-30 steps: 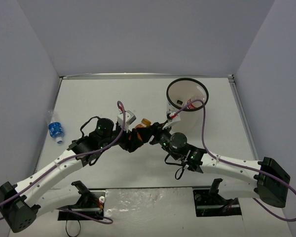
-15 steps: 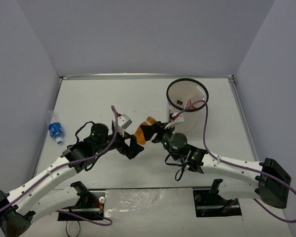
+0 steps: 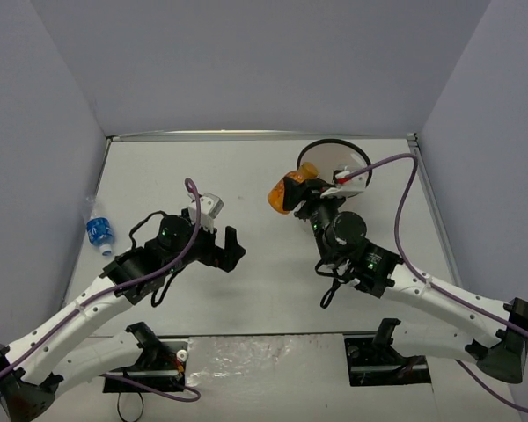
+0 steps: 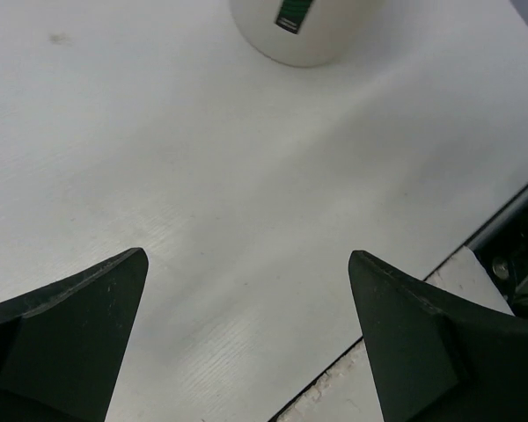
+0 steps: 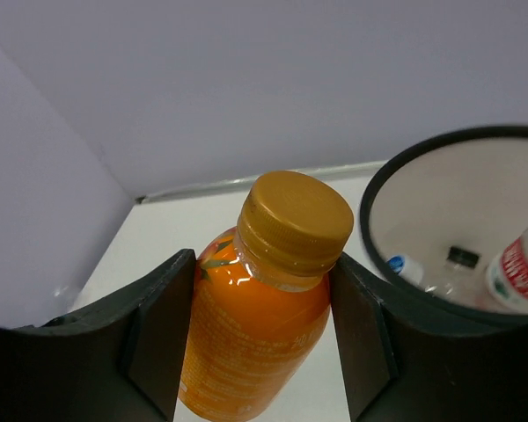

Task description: Put the plastic bottles in the bin

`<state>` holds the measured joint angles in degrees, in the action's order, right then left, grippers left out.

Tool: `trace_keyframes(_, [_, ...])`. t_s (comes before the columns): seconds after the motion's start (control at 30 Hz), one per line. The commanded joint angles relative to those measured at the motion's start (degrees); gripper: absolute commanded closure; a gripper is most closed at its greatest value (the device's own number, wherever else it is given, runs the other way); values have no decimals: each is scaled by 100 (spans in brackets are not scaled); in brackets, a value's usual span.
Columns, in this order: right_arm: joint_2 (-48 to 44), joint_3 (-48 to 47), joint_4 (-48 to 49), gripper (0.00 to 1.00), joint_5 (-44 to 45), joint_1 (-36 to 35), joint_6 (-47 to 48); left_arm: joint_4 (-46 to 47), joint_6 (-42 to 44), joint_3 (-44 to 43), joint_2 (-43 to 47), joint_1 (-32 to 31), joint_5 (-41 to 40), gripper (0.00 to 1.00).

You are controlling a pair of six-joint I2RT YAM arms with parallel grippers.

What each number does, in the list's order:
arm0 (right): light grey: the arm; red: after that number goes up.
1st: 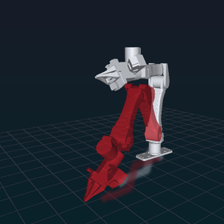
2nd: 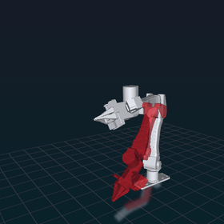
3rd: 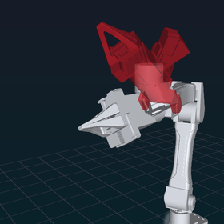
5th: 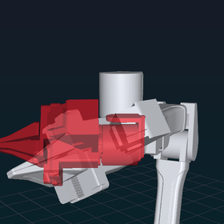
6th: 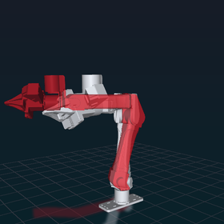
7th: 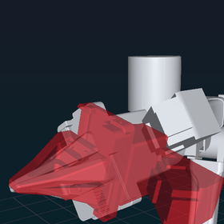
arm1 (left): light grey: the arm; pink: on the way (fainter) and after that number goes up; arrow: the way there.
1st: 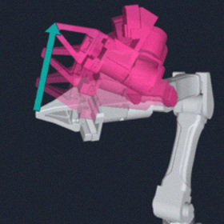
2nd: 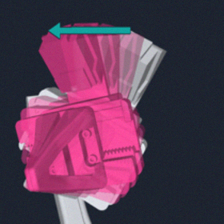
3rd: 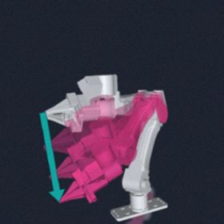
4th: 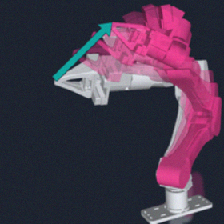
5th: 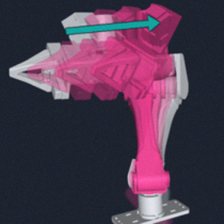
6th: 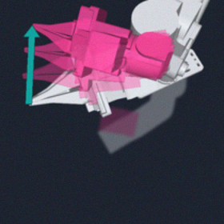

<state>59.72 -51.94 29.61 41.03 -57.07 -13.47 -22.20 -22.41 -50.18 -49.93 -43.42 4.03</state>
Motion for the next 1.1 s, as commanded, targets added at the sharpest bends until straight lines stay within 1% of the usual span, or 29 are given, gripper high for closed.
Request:
trace_keyframes(0.0, [147,-961,-191,87,-10,811,629,-488,-522,-606,-179,0,-1144,3])
trace_keyframes(0.03, [220,-1101,-360,88,-258,1045,568,-579,-561,-632,-201,0,-1200,3])
trace_keyframes(0.1, [407,-1406,-636,88,-478,1603,543,-668,-655,-670,-266,1,-1500,3])
trace_keyframes(0.13, [428,-1495,-690,88,-535,1726,588,-726,-689,-688,-293,9,-1532,3])
trace_keyframes(0.17, [568,-1573,-737,88,-614,1884,679,-809,-720,-706,-320,10,-1753,3])
trace_keyframes(0.23, [747,-1713,-877,88,-777,2326,548,-910,-844,-753,-382,34,-2003,3])
trace_keyframes(0.33, [997,-1723,-1009,85,-868,2700,41,-935,-958,-783,-518,79,-2310,3])
trace_keyframes(0.4, [1185,-1680,-1027,80,-885,2897,-98,-1028,-984,-911,-671,156,-2379,3])
trace_keyframes(0.43, [1255,-1679,-1044,80,-942,2967,-135,-1112,-1017,-914,-741,199,-2429,3])
trace_keyframes(0.5, [1471,-1748,-1199,77,-1154,3080,-197,-1346,-1214,-1115,-878,383,-2623,3])
trace_keyframes(0.53, [1535,-1767,-1229,73,-1227,3107,-219,-1417,-1291,-1169,-913,481,-2644,3])
trace_keyframes(0.6, [1647,-1846,-1336,59,-1342,3124,-261,-1532,-1434,-1184,-931,911,-2612,3])
trace_keyframes(0.63, [1648,-1855,-1353,54,-1345,3132,-262,-1533,-1453,-1158,-928,929,-2553,3])
trace_keyframes(0.7, [1645,-1875,-1356,33,-1432,3140,-275,-1553,-1521,-1063,-832,1424,-2417,3])
trace_keyframes(0.73, [1630,-1890,-1370,21,-1483,3140,-261,-1568,-1521,-1055,-817,1642,-2416,3])
trace_keyframes(0.83, [1573,-1981,-1520,4,-1466,3132,-275,-1597,-1539,-1024,-831,2052,-2469,3])
trace_keyframes(0.87, [1547,-1998,-1569,3,-1431,3132,-296,-1616,-1539,-1042,-859,2257,-2467,3])
trace_keyframes(0.9, [1521,-2013,-1603,3,-1422,3132,-296,-1638,-1530,-1066,-902,2292,-2456,3])
trace_keyframes(0.93, [1479,-2011,-1645,1,-1336,3133,-297,-1648,-1453,-1092,-965,2593,-2422,3])
trace_keyframes(1.0, [1284,-1967,-1671,0,-1145,3132,-276,-1917,-1449,-1294,-1313,3119,-2427,3])
trace_keyframes(1.07, [1182,-1912,-1702,0,-1035,3140,-213,-1911,-1426,-1350,-1618,3657,-2303,3])
